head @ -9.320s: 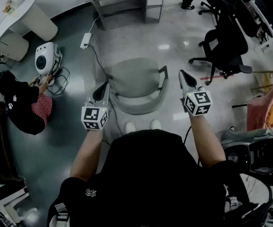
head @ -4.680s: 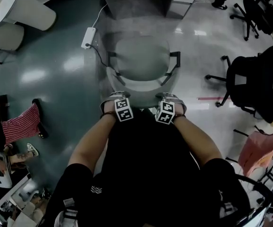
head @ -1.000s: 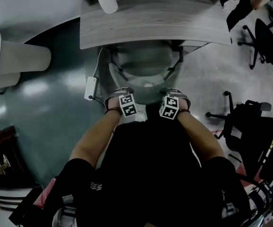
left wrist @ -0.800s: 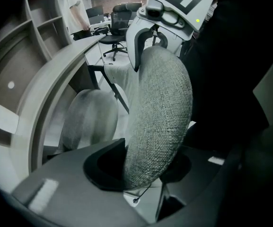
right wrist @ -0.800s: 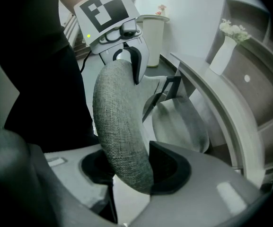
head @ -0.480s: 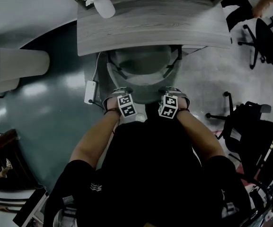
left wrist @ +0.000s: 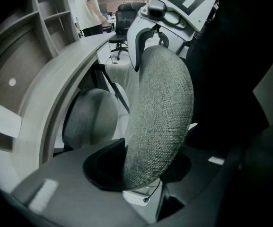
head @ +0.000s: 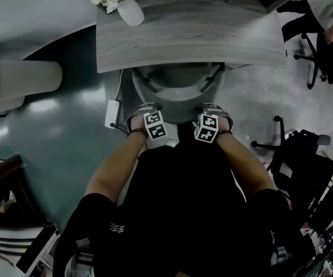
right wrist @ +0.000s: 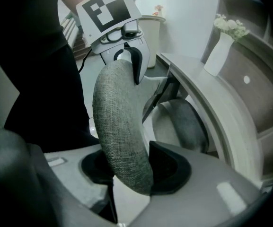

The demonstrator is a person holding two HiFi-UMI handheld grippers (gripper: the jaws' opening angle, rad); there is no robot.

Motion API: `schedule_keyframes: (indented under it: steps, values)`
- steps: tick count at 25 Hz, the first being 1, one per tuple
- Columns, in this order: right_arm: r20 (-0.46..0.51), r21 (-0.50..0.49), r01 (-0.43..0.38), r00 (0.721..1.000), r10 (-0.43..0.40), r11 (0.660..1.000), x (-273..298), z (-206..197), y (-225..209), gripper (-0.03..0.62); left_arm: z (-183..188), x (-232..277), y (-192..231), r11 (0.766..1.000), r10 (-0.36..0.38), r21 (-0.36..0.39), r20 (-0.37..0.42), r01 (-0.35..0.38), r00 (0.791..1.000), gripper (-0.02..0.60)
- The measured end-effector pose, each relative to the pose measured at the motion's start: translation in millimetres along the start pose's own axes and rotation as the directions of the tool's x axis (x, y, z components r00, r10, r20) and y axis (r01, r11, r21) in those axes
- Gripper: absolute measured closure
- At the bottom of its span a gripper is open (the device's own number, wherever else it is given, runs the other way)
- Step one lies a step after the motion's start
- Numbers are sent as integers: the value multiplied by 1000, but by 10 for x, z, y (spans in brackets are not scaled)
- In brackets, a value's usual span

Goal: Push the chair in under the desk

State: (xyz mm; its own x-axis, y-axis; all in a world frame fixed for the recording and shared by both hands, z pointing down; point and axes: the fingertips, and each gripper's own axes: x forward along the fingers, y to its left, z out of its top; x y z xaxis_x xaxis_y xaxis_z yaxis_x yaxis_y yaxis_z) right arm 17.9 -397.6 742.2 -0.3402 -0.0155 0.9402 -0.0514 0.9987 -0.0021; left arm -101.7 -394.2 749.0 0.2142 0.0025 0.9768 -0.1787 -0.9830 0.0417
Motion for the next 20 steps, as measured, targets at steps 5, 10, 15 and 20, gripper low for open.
schedule_keyframes:
  steps: [5,10,15,20]
  values:
    - [-14,-21,-20,1000,20,1000,-2,-118,-117,421,122,49,36,1000,-22,0,10,22,1000,414]
    - [6,-56,-61,998,61,997,1,-125,-116,421,141,66,31,999,-39,13,1,39,999,414]
    - [16,-81,-99,995,100,992,-2,-125,-105,422,165,76,30,999,-43,13,13,42,999,408]
    - [6,-88,-210,977,211,974,18,-121,15,399,149,103,-24,997,-82,-4,33,82,996,377]
